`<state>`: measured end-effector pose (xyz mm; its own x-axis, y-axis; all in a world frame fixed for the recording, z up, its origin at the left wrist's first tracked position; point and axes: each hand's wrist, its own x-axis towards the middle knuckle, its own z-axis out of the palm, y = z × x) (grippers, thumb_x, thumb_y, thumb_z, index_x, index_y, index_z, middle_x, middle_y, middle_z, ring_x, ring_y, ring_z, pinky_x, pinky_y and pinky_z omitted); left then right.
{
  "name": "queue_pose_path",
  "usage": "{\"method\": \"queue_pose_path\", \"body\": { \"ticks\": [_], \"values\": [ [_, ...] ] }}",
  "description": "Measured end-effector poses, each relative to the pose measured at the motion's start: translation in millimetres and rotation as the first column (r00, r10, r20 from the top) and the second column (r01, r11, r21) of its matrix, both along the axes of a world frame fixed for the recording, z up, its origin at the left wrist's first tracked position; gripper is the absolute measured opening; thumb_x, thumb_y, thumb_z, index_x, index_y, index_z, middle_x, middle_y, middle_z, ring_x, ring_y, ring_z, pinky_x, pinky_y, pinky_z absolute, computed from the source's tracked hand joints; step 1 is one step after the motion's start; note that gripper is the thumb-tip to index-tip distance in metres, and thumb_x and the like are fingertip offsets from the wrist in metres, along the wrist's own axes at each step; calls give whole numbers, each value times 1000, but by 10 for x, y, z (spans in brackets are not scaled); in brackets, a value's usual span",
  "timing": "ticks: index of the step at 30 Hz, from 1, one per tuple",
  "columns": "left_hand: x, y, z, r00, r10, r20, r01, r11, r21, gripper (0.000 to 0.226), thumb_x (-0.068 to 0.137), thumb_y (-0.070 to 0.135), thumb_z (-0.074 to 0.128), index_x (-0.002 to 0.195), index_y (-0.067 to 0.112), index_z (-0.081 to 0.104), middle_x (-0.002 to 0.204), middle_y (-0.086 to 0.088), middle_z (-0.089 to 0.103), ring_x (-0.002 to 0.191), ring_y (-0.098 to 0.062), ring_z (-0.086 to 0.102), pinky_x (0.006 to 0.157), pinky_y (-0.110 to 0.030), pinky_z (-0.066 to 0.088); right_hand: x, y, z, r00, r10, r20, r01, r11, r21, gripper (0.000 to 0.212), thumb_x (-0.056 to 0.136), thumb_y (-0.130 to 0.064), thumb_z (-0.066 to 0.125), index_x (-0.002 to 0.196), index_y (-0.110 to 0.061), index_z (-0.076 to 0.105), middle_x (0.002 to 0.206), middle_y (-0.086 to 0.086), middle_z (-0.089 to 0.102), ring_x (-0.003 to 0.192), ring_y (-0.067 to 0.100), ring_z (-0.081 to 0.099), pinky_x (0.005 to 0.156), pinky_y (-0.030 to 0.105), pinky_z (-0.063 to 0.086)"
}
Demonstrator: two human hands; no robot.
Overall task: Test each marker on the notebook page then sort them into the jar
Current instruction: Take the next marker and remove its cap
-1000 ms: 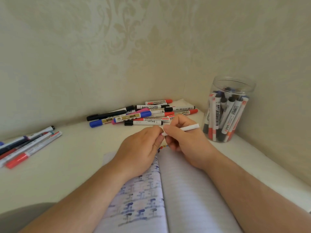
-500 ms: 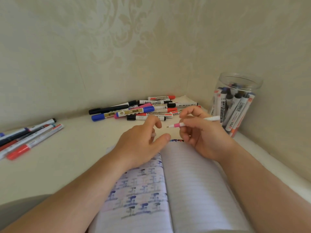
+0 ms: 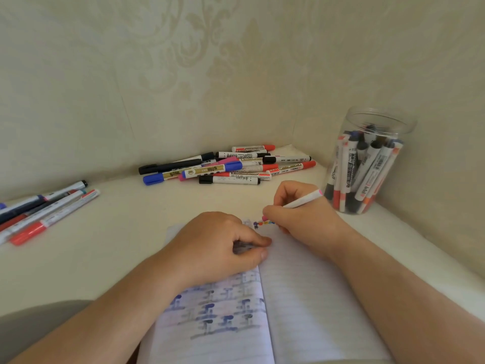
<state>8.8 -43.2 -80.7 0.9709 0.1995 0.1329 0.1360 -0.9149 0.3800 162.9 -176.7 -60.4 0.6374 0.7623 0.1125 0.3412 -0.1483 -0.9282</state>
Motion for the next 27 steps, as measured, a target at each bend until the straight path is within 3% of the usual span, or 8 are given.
{"method": "queue_pose_path", "body": {
  "ticks": [5,8,12,17,21,27],
  "values": [
    [7,-20,17,1000,2,-20,-2,1000,-7,35,92,65,52,125,60,63,80,30,62,88,7,54,72,-19,42,61,-39,36,987,66,-146,-57,996,69,25,94,-7,69,74,-22,70,69,8,69,60,20,62,52,27,46],
    [2,-13,18,1000,13,-14,-13,1000,17,38,90,69,47,124,63,62,75,30,58,86,8,53,68,-19,36,33,-20,17,997,54,-53,-54,999,2,20,93,-18,76,75,-14,68,64,3,65,57,14,56,51,23,44],
    [-6,-25,30,1000,31,-1,-31,999,25,38,87,71,46,122,66,60,72,31,54,85,7,53,65,-17,30,15,8,-16,999,-52,14,52,998,-46,20,81,-4,74,72,-15,59,58,1,64,50,12,53,48,23,40],
    [-10,-27,27,999,41,11,-41,999,14,38,86,72,46,121,67,61,72,31,54,82,9,52,64,-16,28,-18,32,-27,993,-117,10,118,990,-72,27,78,-5,72,63,-12,52,52,4,63,45,13,54,49,24,40],
    [-8,-24,36,1000,30,-5,-30,999,9,39,86,72,47,122,66,61,74,32,55,82,9,53,64,-16,29,-9,40,-34,994,-110,-16,109,991,-74,26,79,-4,72,63,-10,52,54,6,64,46,14,56,48,24,43],
    [-4,-21,33,1000,27,-16,-27,1000,5,40,86,72,46,122,65,61,75,33,57,84,7,55,66,-17,32,-7,44,-42,996,-72,60,80,988,-129,20,80,-8,74,68,-5,57,56,7,68,46,10,57,48,23,42]
  ]
}}
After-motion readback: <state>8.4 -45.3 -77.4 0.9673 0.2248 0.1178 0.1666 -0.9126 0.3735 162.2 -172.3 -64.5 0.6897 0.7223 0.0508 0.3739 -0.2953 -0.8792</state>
